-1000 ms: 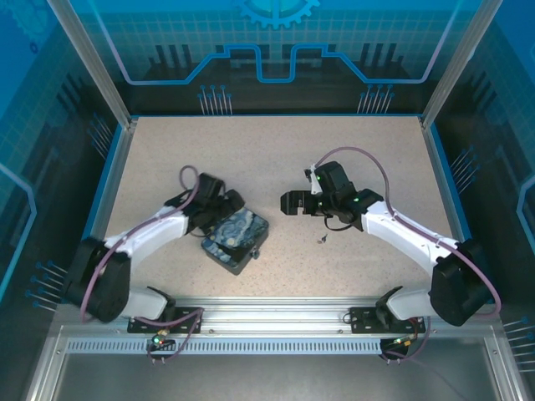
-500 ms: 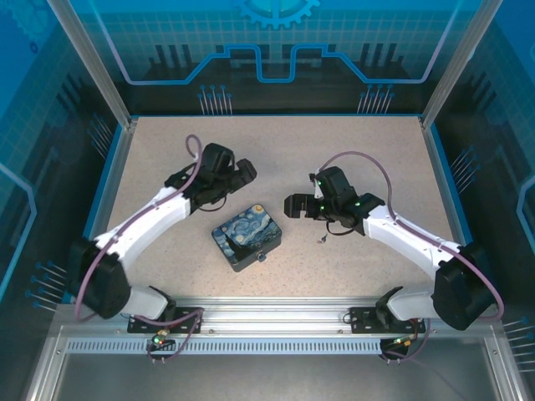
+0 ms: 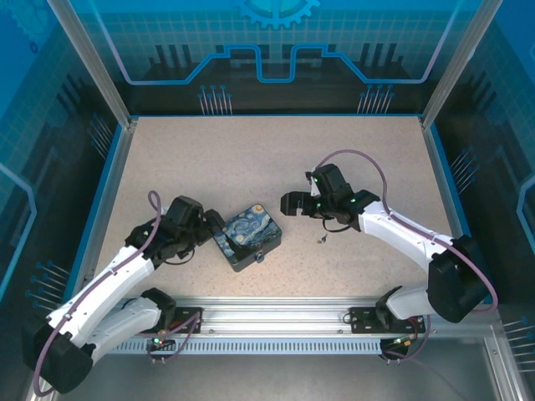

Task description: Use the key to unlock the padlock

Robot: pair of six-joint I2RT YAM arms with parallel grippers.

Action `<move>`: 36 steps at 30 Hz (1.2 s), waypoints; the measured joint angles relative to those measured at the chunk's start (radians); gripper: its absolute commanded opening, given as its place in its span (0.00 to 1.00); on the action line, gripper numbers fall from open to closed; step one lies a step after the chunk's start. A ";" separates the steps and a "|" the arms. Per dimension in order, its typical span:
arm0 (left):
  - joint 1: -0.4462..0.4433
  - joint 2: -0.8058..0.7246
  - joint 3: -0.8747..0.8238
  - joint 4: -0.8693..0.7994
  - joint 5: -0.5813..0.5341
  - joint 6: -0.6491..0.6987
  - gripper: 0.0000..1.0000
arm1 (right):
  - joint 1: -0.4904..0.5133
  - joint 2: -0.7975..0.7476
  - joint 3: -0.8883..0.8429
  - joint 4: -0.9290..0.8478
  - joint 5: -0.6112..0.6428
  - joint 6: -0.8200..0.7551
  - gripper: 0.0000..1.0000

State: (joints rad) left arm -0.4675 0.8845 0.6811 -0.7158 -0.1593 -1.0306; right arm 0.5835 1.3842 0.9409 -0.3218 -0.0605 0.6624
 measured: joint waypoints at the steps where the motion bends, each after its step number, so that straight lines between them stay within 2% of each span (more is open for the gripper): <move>1: -0.002 -0.001 -0.027 0.016 0.011 -0.019 0.99 | 0.000 0.002 0.000 0.005 -0.007 0.000 1.00; 9: -0.083 0.072 -0.097 0.194 0.044 -0.129 0.99 | -0.006 0.004 -0.031 0.060 -0.064 0.011 1.00; 15: -0.118 0.245 -0.076 0.377 0.048 -0.149 0.99 | -0.026 0.002 -0.072 0.069 -0.081 0.011 1.00; 19: -0.119 0.406 0.007 0.470 0.056 -0.146 0.99 | -0.037 0.000 -0.118 0.067 -0.082 0.010 1.00; 26: -0.119 0.650 0.270 0.573 0.095 -0.092 0.99 | -0.038 -0.027 -0.156 0.063 -0.082 0.008 1.00; 30: -0.119 0.669 0.308 0.604 0.106 -0.063 0.99 | -0.038 -0.047 -0.164 0.060 -0.081 0.018 1.00; 36: -0.109 0.666 0.269 0.639 0.122 -0.060 0.99 | -0.038 -0.046 -0.165 0.061 -0.083 0.050 0.99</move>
State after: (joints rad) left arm -0.5770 1.5505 0.9497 -0.0772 -0.0372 -1.0908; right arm 0.5457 1.3384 0.7757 -0.2604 -0.1436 0.7120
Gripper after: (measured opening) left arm 0.989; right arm 0.992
